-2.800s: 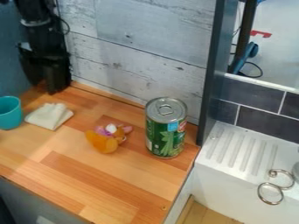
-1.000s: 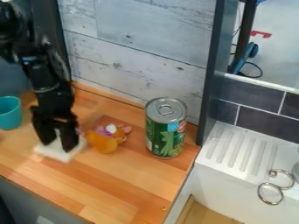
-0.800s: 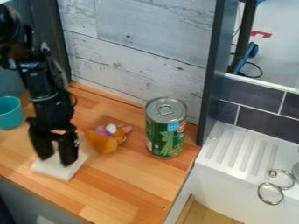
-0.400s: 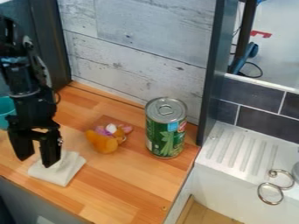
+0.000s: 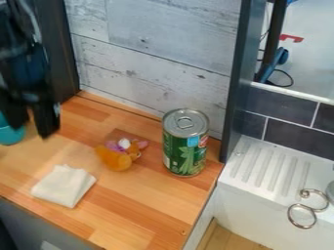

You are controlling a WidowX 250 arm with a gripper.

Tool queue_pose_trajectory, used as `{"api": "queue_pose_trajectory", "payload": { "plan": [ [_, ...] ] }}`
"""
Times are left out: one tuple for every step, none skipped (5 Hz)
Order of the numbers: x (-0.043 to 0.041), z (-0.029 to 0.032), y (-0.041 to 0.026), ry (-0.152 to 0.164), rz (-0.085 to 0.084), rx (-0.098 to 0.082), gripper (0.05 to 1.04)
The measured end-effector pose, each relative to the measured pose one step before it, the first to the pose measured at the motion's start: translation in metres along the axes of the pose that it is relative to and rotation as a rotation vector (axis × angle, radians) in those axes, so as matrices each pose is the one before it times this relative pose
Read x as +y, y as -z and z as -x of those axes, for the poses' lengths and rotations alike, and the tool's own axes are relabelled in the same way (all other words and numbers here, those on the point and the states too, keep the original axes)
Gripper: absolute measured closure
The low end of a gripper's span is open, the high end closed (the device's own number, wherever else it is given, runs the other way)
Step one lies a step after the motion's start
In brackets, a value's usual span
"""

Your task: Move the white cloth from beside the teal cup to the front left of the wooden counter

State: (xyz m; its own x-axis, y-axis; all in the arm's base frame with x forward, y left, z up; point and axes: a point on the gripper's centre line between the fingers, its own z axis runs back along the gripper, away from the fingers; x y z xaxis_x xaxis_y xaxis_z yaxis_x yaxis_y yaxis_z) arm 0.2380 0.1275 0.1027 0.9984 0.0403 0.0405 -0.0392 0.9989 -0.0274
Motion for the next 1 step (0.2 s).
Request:
{"api": "queue_pose_trajectory", "payload": {
  "plan": [
    [-0.00806, 0.00118, -0.03461, 0.0415, -0.0389, -0.0317, 0.081]
  ]
}}
